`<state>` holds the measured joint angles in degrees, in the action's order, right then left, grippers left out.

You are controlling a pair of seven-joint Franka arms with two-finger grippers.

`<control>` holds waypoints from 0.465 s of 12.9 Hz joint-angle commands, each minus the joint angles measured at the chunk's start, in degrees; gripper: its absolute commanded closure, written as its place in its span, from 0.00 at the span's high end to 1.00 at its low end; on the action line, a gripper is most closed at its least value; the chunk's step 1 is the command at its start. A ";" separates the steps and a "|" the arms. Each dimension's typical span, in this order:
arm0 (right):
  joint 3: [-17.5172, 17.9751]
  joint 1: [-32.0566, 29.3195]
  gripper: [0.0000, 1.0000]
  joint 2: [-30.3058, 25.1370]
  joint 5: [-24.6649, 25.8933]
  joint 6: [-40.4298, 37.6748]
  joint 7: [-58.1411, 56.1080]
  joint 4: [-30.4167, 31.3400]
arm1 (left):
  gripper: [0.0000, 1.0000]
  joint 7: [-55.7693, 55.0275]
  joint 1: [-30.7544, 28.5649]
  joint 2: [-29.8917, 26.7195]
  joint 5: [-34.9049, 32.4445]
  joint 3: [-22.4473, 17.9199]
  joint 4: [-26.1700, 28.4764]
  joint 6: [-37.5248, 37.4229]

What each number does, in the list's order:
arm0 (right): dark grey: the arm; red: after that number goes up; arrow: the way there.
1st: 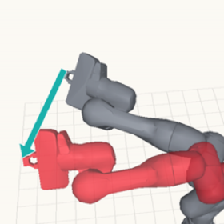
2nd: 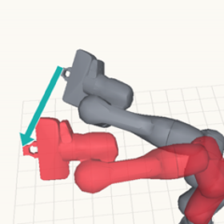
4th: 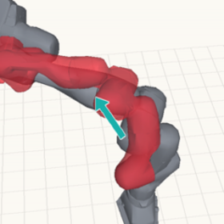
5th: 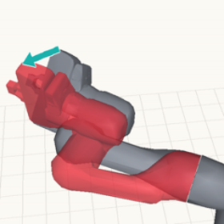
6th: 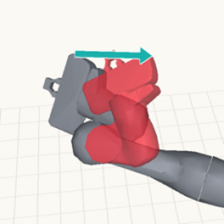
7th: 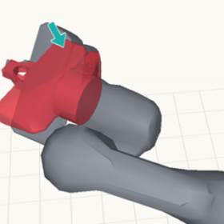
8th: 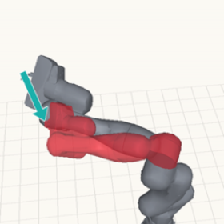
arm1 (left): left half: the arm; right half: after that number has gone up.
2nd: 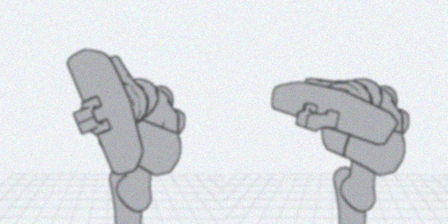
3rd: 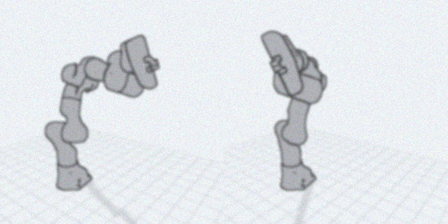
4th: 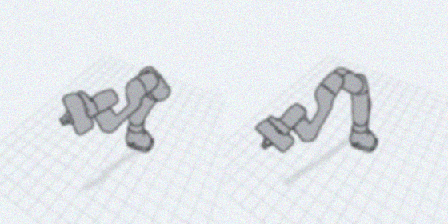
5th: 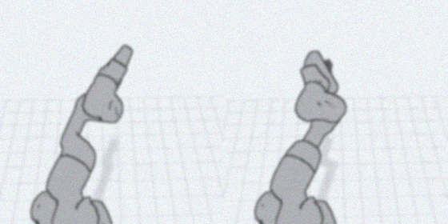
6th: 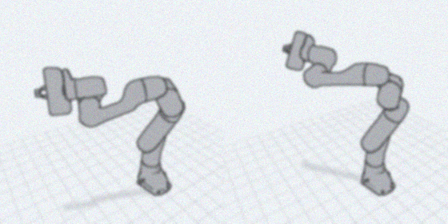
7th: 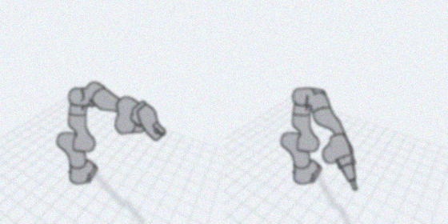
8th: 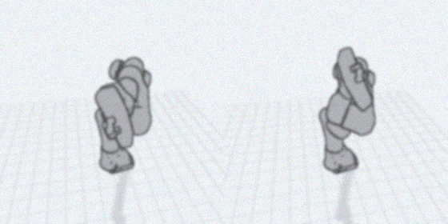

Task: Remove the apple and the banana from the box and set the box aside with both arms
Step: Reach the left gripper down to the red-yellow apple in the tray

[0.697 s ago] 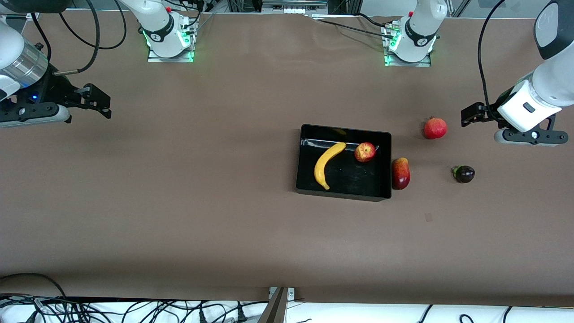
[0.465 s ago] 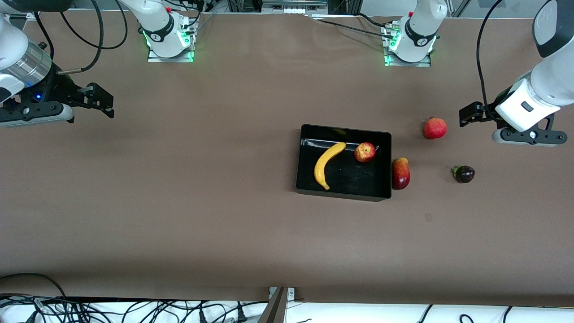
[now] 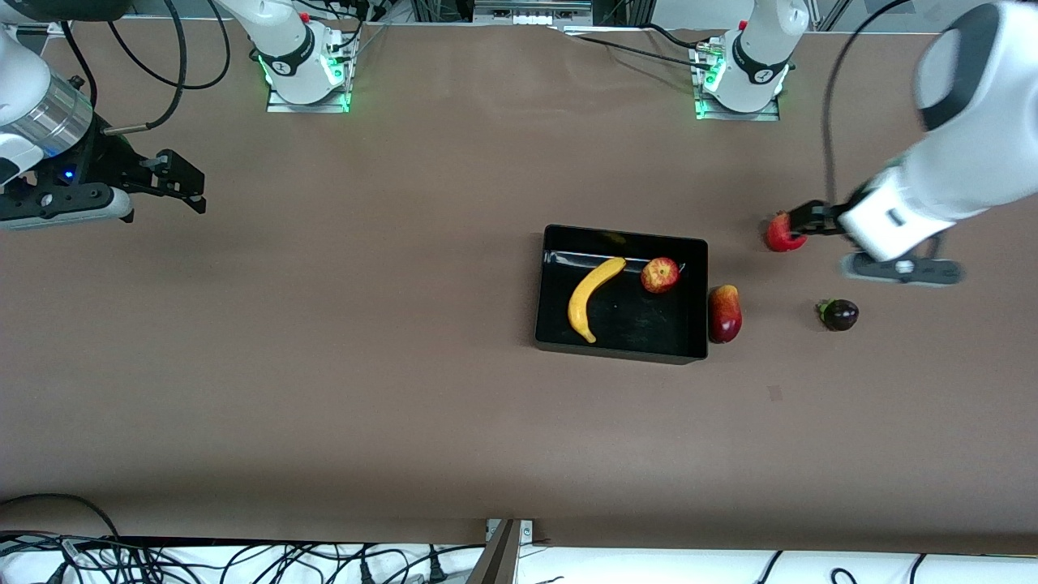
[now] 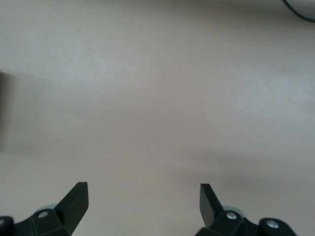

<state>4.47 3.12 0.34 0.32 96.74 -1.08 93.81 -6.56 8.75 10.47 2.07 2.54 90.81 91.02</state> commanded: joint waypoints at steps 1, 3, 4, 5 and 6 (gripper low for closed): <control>0.01 -0.05 1.00 0.27 0.12 -0.67 -0.50 -1.09 | 1.00 -4.69 7.66 7.26 0.39 -0.16 -2.65 -1.02; 0.01 -0.05 1.00 0.27 0.12 -0.67 -0.50 -1.09 | 1.00 -5.22 11.44 13.06 0.30 -0.25 -2.57 2.20; 0.01 -0.05 1.00 0.27 0.03 -0.67 -0.50 -1.09 | 1.00 -6.70 12.07 14.04 0.21 -0.25 -1.70 5.28; 0.01 -0.05 1.00 0.27 0.03 -0.67 -0.50 -1.09 | 1.00 -7.33 12.08 15.36 -0.05 -0.25 -0.73 7.48; 0.01 -0.05 1.00 0.27 0.03 -0.67 -0.58 -1.09 | 1.00 -7.33 12.08 16.07 -0.57 -0.16 0.58 9.94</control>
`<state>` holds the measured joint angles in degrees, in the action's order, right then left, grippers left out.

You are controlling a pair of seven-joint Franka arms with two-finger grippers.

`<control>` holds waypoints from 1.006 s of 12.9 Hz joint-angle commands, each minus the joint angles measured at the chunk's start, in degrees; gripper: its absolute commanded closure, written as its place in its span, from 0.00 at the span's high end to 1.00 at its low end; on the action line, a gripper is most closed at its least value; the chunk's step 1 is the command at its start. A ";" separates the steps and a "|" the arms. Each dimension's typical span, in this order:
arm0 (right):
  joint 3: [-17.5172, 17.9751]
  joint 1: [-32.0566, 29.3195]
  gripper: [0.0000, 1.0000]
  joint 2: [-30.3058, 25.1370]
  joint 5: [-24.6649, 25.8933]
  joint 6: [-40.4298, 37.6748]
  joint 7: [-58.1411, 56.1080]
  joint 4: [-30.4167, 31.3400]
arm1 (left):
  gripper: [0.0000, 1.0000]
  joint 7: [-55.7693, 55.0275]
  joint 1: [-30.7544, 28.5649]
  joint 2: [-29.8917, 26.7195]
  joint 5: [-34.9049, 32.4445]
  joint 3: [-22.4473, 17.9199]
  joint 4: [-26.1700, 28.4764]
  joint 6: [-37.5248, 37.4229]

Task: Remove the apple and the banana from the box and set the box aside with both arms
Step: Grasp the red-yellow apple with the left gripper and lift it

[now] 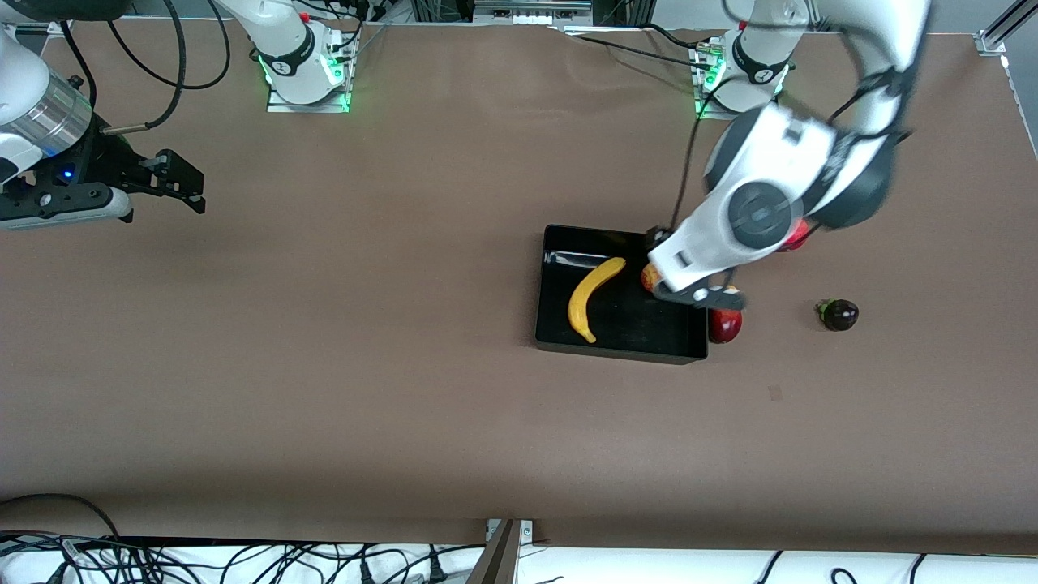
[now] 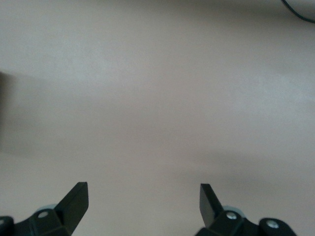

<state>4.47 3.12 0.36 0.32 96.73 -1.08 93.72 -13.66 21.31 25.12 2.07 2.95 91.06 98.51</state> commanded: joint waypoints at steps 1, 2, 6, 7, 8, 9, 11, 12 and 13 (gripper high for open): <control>0.02 -0.04 1.00 0.26 0.03 -0.67 -0.59 -1.00 | 1.00 -0.22 -0.30 1.77 -1.19 -0.58 2.79 5.96; 0.02 -0.04 1.00 0.26 0.03 -0.67 -0.59 -1.00 | 1.00 -0.05 0.83 1.94 -4.07 -0.58 5.68 9.13; 0.02 -0.04 1.00 0.26 -0.06 -0.49 -0.50 -1.00 | 1.00 -0.66 2.16 3.18 -7.88 -0.31 13.59 17.81; 0.10 0.04 1.00 0.26 -0.06 -0.41 -0.50 -1.00 | 1.00 -0.75 2.07 2.92 -7.88 -0.22 17.19 23.25; 0.11 0.04 1.00 0.26 -0.06 -0.41 -0.50 -1.00 | 1.00 -1.19 2.24 3.00 -7.79 -0.22 19.14 25.74; 0.11 0.04 1.00 0.26 -0.06 -0.41 -0.50 -1.00 | 1.00 -1.45 2.25 3.00 -7.61 -0.05 19.68 26.20; 0.11 0.13 1.00 0.26 -0.06 -0.41 -0.50 -1.00 | 0.95 -1.80 2.60 3.70 -7.53 0.65 19.69 26.65; 0.11 0.22 1.00 0.26 -0.14 -0.41 -0.50 -1.00 | 0.43 -1.81 2.42 3.70 -7.52 0.66 19.69 26.56; 0.11 0.22 1.00 0.26 -0.15 -0.41 -0.50 -1.00 | 0.17 -1.89 2.51 3.70 -7.52 0.66 19.60 26.30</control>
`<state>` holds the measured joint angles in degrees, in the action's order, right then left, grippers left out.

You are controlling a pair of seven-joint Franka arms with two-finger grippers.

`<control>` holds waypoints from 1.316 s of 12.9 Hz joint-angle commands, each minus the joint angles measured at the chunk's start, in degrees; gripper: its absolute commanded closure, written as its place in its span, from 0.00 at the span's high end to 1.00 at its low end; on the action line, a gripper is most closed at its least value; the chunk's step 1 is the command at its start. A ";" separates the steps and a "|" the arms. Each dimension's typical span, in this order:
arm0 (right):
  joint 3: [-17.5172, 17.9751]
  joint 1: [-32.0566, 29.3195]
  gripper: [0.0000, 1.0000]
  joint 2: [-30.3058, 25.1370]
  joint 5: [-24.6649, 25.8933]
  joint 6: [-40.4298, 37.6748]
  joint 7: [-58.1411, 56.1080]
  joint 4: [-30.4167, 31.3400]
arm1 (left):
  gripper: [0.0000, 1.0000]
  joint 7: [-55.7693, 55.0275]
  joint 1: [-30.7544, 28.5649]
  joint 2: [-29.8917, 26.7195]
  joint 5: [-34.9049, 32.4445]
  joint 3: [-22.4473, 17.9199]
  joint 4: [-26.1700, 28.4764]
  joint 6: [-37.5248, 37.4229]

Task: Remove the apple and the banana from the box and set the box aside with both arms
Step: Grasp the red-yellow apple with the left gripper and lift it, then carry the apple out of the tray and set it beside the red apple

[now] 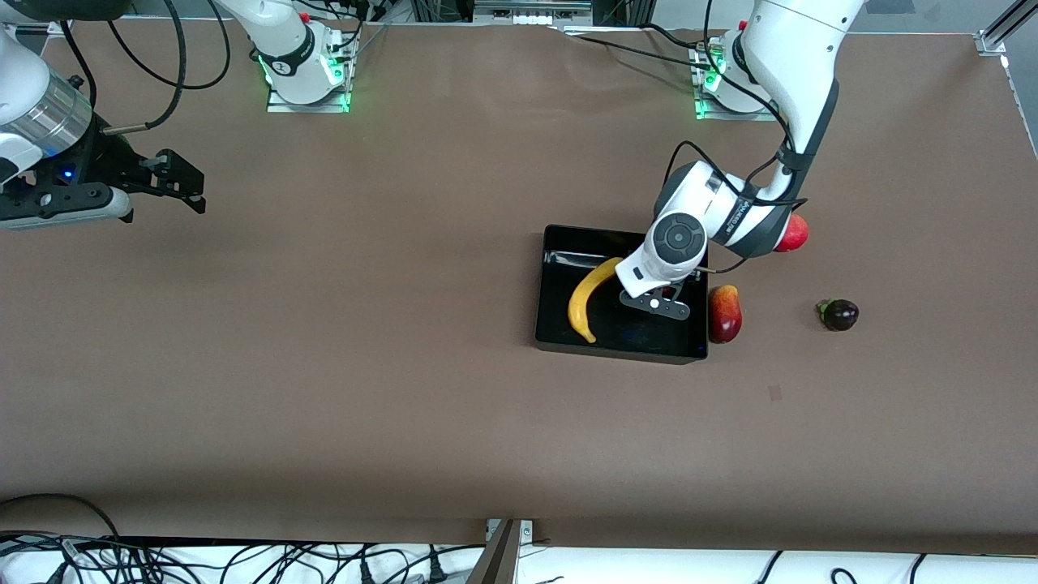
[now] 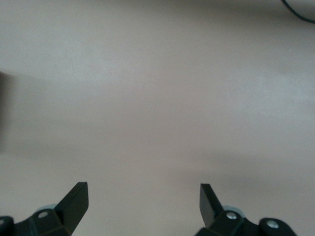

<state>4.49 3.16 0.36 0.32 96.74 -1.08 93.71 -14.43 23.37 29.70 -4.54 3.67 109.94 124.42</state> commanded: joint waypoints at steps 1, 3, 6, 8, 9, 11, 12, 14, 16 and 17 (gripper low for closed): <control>0.08 0.18 1.00 0.26 -0.15 -0.50 -0.50 -0.98 | 0.03 -1.13 0.44 -0.96 -0.91 -0.06 0.36 -0.14; 0.08 0.18 1.00 0.26 -0.15 -0.50 -0.50 -0.98 | 0.00 -0.95 0.27 -2.01 -0.91 -0.06 -2.26 -3.20; 0.08 0.09 1.00 0.26 -0.15 -0.50 -0.50 -0.98 | 0.00 -0.60 -0.08 -3.33 -0.82 -0.06 -13.83 -19.41; 0.08 0.09 1.00 0.26 -0.15 -0.42 -0.50 -0.98 | 0.01 -0.07 -0.35 -3.86 -0.82 -0.24 -21.40 -30.77; 0.08 0.09 1.00 0.26 -0.15 -0.41 -0.50 -0.98 | 0.01 0.36 -1.22 -4.91 -0.82 -0.67 -23.09 -34.39; 0.08 0.18 1.00 0.26 -0.15 -0.42 -0.06 -0.98 | 0.08 7.00 -5.95 -5.62 -1.86 -0.68 -22.41 -38.80; 0.08 0.18 1.00 0.26 -0.15 -0.50 -0.06 -0.98 | 0.07 12.18 -9.54 -5.53 -1.87 -0.68 -21.10 -38.90; 0.08 0.18 1.00 0.26 -0.15 -0.50 0.03 -0.98 | 0.08 19.85 -15.35 -6.23 -2.05 -0.15 -15.75 -36.29; 0.08 0.18 1.00 0.26 -0.15 -0.50 0.03 -0.98 | 0.09 21.55 -17.22 -9.74 -1.96 -0.15 -6.55 -30.33; 0.08 0.18 1.00 0.26 -0.15 -0.50 0.03 -0.98 | 0.09 21.64 -17.40 -11.67 -1.96 -0.15 -0.75 -25.16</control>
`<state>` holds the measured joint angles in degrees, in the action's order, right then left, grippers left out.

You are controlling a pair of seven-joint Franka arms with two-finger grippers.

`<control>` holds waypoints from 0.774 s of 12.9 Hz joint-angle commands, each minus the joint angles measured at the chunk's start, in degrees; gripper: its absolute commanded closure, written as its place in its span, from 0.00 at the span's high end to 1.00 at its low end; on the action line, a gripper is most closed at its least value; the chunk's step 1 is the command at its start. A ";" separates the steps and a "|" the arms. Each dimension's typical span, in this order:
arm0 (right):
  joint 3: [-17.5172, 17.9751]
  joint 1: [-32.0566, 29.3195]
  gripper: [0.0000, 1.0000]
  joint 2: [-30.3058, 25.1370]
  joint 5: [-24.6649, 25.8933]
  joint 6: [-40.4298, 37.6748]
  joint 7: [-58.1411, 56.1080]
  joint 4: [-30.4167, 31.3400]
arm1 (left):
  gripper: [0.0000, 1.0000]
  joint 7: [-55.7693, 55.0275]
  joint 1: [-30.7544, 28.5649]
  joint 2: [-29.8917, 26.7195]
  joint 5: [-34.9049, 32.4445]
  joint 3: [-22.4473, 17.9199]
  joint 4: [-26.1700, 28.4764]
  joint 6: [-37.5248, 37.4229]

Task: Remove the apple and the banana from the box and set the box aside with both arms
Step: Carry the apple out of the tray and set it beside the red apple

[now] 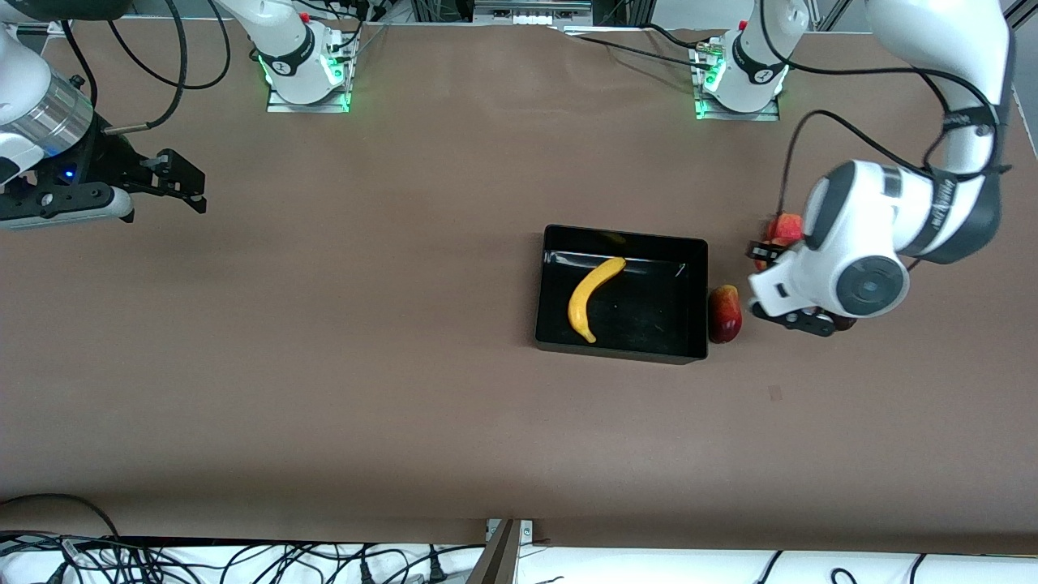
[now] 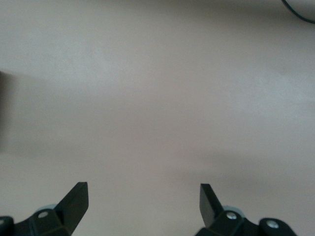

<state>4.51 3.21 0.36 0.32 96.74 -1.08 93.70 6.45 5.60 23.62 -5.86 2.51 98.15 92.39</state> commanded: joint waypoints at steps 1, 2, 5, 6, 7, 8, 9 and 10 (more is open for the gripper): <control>0.06 0.13 1.00 0.26 -0.14 -0.50 0.03 -0.97 | 0.09 0.67 0.21 -7.78 -0.64 1.00 17.27 12.41; 0.06 0.13 1.00 0.26 -0.14 -0.50 0.03 -0.97 | 0.09 0.15 0.38 -9.54 -0.64 1.09 23.43 18.82; 0.06 0.13 1.00 0.26 -0.14 -0.50 0.03 -0.97 | 0.12 -0.04 0.47 -6.50 -0.64 1.00 28.67 30.81; 0.06 0.13 1.00 0.26 -0.14 -0.50 0.03 -0.97 | 0.13 -0.04 0.64 -5.35 -0.64 1.00 28.59 31.71; 0.06 0.13 1.00 0.26 -0.14 -0.50 0.03 -0.97 | 0.27 -0.04 0.64 -4.64 -0.64 1.09 28.41 32.24; 0.06 0.13 1.00 0.26 -0.14 -0.50 0.03 -0.97 | 0.99 -0.21 0.64 -5.07 -0.64 1.09 28.32 31.89; 0.06 0.13 1.00 0.26 -0.14 -0.50 0.03 -0.97 | 1.00 -0.21 0.64 -6.12 -0.64 1.09 27.45 29.98; 0.06 0.13 1.00 0.26 -0.14 -0.50 0.03 -0.97 | 1.00 -0.21 0.73 -7.17 -0.03 1.18 24.48 25.95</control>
<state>4.51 3.22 0.36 0.32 96.74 -1.08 93.69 6.57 6.06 19.11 -5.86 3.53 125.89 123.50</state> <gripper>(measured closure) 0.000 0.097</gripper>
